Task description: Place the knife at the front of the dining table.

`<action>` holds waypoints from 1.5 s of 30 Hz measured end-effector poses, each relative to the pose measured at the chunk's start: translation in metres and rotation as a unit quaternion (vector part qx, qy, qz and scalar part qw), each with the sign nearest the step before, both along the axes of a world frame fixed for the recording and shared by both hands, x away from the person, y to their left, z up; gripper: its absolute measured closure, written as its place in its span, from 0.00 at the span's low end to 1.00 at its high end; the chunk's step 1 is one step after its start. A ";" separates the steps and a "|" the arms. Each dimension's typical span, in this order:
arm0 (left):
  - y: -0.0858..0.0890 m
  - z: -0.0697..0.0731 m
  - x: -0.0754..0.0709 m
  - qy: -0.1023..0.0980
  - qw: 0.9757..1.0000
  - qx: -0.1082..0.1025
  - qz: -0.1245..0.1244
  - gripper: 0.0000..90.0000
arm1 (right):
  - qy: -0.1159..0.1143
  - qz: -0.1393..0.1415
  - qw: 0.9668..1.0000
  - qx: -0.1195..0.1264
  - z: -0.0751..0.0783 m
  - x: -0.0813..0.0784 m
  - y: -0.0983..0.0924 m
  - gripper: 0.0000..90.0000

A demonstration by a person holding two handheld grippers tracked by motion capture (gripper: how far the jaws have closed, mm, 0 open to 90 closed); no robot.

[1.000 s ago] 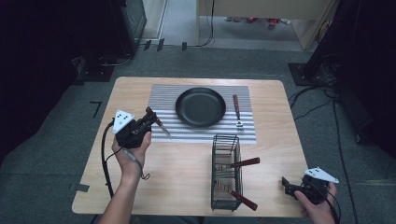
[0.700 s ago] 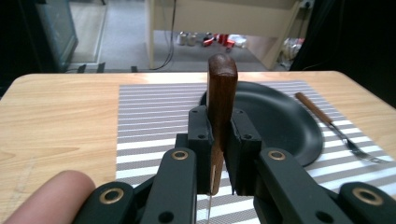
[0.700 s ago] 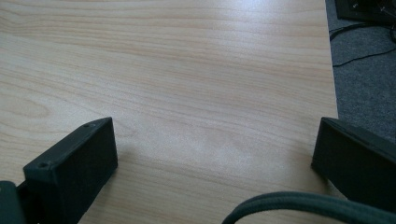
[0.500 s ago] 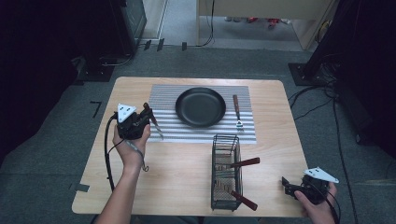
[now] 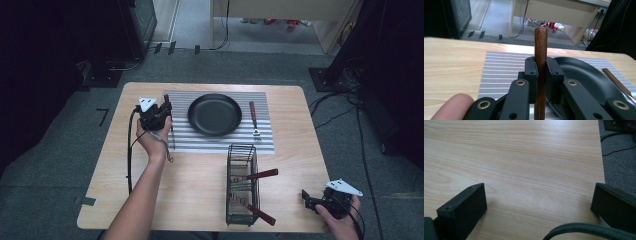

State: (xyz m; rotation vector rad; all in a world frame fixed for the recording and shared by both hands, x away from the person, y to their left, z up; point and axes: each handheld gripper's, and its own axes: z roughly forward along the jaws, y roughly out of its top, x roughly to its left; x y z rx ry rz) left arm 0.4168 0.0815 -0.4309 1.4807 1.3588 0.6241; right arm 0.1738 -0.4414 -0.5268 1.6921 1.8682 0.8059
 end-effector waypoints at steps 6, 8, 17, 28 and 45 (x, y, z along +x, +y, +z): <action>-0.004 -0.018 0.028 0.028 0.999 -0.014 0.011 0.92 | -0.001 0.001 1.000 0.000 0.000 0.000 0.000 0.00; -0.004 -0.021 0.033 0.036 0.999 -0.013 0.008 0.92 | 0.000 0.000 1.000 0.000 0.000 0.000 0.000 0.00; -0.013 -0.046 0.070 0.113 0.993 -0.007 0.019 0.91 | -0.001 0.001 1.000 0.000 0.000 0.000 0.000 0.00; -0.012 -0.049 0.092 0.169 0.985 -0.007 0.042 0.92 | 0.000 0.000 1.000 0.000 0.000 0.000 0.000 0.00; -0.022 -0.074 0.110 0.202 0.977 0.039 0.048 0.90 | 0.000 0.000 1.000 -0.001 0.000 0.001 0.000 0.00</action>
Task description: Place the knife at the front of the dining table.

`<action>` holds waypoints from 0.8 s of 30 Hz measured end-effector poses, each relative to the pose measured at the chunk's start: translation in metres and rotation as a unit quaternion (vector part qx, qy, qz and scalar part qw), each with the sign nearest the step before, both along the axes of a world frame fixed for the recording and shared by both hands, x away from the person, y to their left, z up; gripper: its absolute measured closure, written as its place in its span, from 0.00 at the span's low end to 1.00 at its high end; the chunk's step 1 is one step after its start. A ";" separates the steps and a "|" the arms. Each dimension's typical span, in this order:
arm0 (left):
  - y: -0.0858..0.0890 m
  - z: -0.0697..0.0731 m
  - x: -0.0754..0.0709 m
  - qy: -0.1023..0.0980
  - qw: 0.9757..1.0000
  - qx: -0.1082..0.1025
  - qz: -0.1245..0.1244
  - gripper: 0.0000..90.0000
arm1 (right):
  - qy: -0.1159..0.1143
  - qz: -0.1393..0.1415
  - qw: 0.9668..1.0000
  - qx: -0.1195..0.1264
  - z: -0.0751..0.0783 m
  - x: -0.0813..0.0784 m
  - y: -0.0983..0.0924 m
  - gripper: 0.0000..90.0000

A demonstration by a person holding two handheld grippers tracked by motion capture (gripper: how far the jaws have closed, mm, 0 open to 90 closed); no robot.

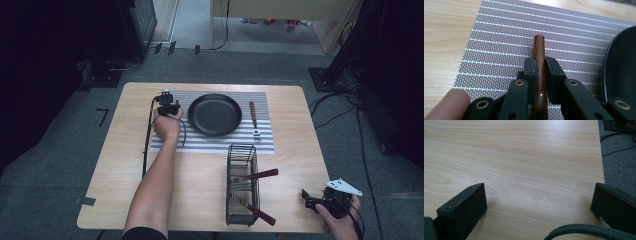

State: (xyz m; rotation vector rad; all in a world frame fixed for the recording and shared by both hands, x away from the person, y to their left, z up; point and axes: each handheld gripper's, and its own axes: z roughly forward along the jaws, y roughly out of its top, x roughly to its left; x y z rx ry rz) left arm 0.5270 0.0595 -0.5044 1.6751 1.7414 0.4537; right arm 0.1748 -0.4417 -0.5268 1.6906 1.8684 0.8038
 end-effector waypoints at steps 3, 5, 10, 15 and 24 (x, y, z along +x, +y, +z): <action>0.010 0.000 0.001 0.008 0.999 -0.033 -0.008 0.90 | 0.000 0.000 1.000 0.000 0.000 0.000 0.000 0.00; 0.015 0.001 0.002 0.015 0.999 -0.044 -0.006 0.90 | 0.000 0.000 1.000 0.000 0.000 0.000 0.000 0.00; 0.020 0.002 0.005 0.018 0.998 -0.054 -0.014 0.91 | 0.000 0.000 1.000 0.000 0.000 0.000 0.000 0.00; 0.021 0.003 0.008 0.021 0.998 -0.059 -0.013 0.91 | 0.000 0.000 1.000 0.000 0.000 0.000 0.000 0.00; 0.005 0.006 0.009 0.007 0.998 0.048 -0.028 0.91 | 0.000 -0.001 1.000 0.001 0.000 0.000 0.000 0.00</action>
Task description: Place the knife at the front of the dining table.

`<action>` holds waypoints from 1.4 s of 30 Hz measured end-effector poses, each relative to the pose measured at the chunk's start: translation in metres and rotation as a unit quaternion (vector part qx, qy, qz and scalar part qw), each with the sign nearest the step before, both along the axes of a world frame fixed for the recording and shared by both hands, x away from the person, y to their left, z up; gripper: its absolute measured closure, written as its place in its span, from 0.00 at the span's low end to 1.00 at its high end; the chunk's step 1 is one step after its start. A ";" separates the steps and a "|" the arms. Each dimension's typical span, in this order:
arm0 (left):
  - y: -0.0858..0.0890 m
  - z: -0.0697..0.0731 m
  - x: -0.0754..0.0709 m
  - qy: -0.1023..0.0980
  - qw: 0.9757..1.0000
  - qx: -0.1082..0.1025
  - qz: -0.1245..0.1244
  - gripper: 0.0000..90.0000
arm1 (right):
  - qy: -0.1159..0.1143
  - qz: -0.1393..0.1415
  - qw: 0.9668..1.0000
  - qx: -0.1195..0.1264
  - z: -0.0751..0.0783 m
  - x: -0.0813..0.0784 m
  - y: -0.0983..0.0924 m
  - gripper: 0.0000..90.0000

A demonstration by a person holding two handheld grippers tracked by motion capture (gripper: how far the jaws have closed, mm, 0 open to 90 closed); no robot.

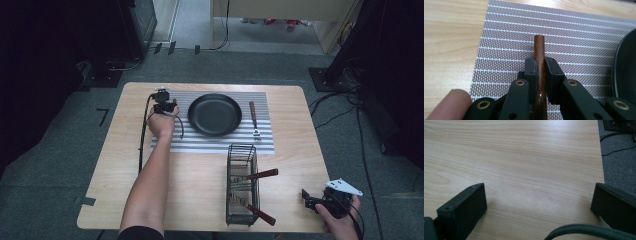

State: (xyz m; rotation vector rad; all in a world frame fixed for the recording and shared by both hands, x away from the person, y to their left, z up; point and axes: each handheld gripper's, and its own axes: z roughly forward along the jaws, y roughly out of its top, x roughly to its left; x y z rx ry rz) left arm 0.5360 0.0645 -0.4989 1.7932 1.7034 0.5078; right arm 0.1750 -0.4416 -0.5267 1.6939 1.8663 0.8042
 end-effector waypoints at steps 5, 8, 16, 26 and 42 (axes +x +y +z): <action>-0.014 -0.001 0.000 0.001 0.999 0.033 -0.010 0.84 | 0.000 0.000 1.000 0.000 0.000 0.000 0.000 0.00; -0.017 -0.002 0.000 -0.001 1.000 0.002 -0.002 0.69 | 0.000 0.000 1.000 0.000 0.000 0.000 0.000 0.00; 0.001 0.000 -0.006 0.014 0.999 -0.049 0.001 0.64 | 0.000 0.000 1.000 0.000 0.000 0.000 0.000 0.00; 0.008 0.000 -0.007 0.042 0.996 -0.083 -0.013 0.85 | 0.000 0.000 1.000 0.000 0.000 0.000 0.000 0.00; 0.006 -0.001 0.005 0.031 0.994 -0.099 0.018 0.86 | 0.000 -0.001 1.000 0.000 0.000 0.000 0.000 0.00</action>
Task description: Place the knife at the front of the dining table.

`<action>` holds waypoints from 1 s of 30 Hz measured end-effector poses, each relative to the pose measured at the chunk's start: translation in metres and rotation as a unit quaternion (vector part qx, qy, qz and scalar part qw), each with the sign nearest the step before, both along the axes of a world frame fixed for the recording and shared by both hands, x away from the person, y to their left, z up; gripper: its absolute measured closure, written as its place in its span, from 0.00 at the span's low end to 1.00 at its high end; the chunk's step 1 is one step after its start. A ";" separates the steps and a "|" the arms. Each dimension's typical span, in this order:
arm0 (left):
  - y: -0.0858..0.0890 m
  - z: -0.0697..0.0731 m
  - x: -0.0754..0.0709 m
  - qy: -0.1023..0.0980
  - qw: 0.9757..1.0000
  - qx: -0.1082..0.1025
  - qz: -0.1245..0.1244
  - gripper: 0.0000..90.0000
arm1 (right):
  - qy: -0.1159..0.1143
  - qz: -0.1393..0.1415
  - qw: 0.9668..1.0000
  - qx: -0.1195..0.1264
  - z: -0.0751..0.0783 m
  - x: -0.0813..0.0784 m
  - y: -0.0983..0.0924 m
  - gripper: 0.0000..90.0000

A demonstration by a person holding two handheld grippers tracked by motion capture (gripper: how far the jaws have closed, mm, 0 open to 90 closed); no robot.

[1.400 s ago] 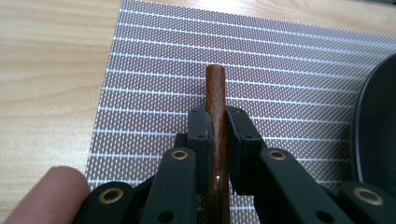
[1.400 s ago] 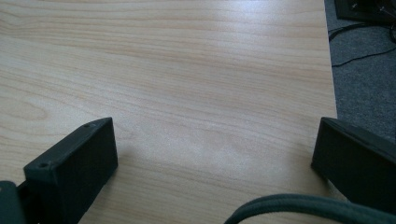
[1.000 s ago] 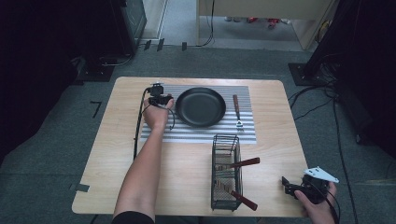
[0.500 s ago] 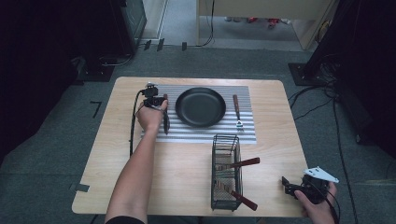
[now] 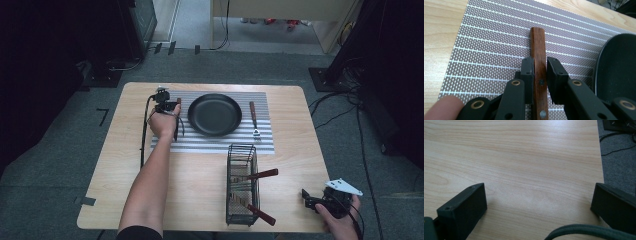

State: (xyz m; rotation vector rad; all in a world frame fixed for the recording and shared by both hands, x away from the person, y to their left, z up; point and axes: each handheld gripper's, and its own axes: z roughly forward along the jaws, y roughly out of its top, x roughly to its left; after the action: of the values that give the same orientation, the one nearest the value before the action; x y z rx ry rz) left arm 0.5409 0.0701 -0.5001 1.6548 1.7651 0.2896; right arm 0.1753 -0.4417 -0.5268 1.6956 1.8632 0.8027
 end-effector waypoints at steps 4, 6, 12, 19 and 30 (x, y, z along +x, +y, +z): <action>0.001 0.001 0.004 -0.002 1.000 0.007 0.006 0.86 | 0.000 0.000 1.000 0.000 0.000 0.000 0.000 0.00; 0.001 0.001 0.005 -0.002 1.000 0.006 0.008 0.86 | 0.000 0.000 1.000 0.000 0.000 0.000 0.000 0.00; 0.002 -0.001 0.006 -0.004 1.000 0.006 0.011 0.86 | 0.000 0.000 1.000 0.000 0.000 0.000 0.000 0.00; 0.006 -0.002 0.006 -0.024 1.000 -0.001 0.011 0.74 | 0.000 -0.001 1.000 0.000 0.000 0.000 0.000 0.00; 0.022 0.005 -0.006 -0.072 0.997 -0.011 0.003 0.37 | 0.000 -0.001 1.000 0.000 0.000 0.000 0.000 0.00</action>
State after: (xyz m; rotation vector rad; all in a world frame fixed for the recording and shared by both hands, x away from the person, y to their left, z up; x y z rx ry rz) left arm 0.5350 0.0918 -0.4956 1.5729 1.6601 0.3799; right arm 0.1753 -0.4415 -0.5268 1.6964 1.8619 0.8031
